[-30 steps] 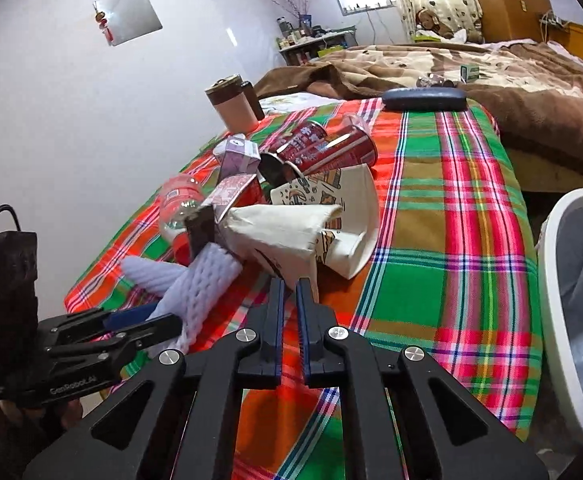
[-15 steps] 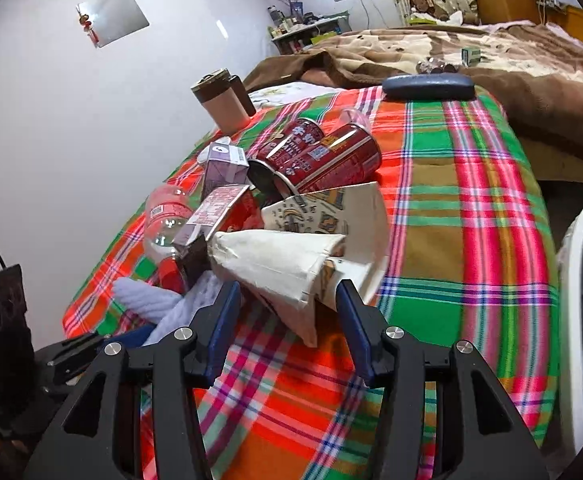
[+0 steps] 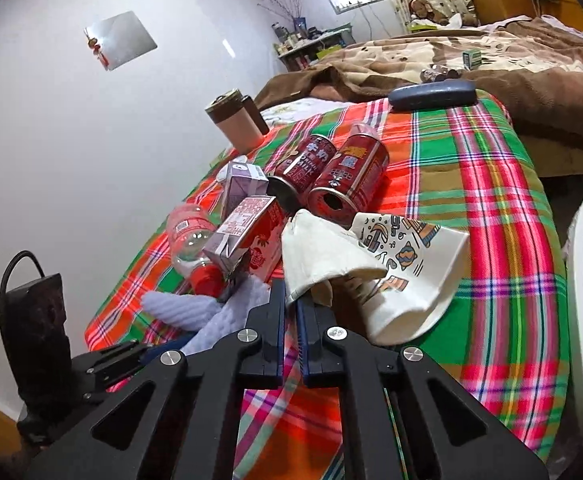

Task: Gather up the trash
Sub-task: 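Lift the foam net and paper cup and carry both toward the white bin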

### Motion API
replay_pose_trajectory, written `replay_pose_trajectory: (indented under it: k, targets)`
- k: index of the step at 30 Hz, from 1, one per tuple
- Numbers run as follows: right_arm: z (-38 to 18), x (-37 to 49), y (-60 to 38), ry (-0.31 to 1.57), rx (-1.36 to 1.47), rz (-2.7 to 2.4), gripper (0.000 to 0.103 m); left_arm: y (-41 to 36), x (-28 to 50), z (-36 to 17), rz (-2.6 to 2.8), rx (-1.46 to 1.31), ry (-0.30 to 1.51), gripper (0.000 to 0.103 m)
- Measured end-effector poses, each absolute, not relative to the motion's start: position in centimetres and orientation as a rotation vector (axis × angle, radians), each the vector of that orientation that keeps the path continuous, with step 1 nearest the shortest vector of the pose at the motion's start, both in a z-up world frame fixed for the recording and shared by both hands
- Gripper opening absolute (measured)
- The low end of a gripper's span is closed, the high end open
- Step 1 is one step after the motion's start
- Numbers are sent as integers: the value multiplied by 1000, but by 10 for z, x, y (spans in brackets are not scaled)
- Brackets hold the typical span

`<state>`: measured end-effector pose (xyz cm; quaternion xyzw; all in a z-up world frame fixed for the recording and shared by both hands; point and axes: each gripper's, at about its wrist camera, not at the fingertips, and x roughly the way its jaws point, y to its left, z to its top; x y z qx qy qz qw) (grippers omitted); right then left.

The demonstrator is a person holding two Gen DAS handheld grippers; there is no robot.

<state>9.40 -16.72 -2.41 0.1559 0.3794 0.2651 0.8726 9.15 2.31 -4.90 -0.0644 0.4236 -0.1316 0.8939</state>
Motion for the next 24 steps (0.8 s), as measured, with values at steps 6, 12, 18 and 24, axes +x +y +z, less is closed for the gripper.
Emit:
replay_pose_trajectory:
  k: [6,12,18,24]
  targets:
    - [-23,80,-170,747,337,560,5,20,81,-45,-297,-149,860,24]
    - [-20,73,-170,697,361,581,4,21,65,-32,-292,-155,805,24]
    - [-17,51,-168,653,304,556,4,23,52,-27,-290,-159,791,24]
    - [-13,34,-175,597,306,553,4,22,43,-23,-296,-175,773,24]
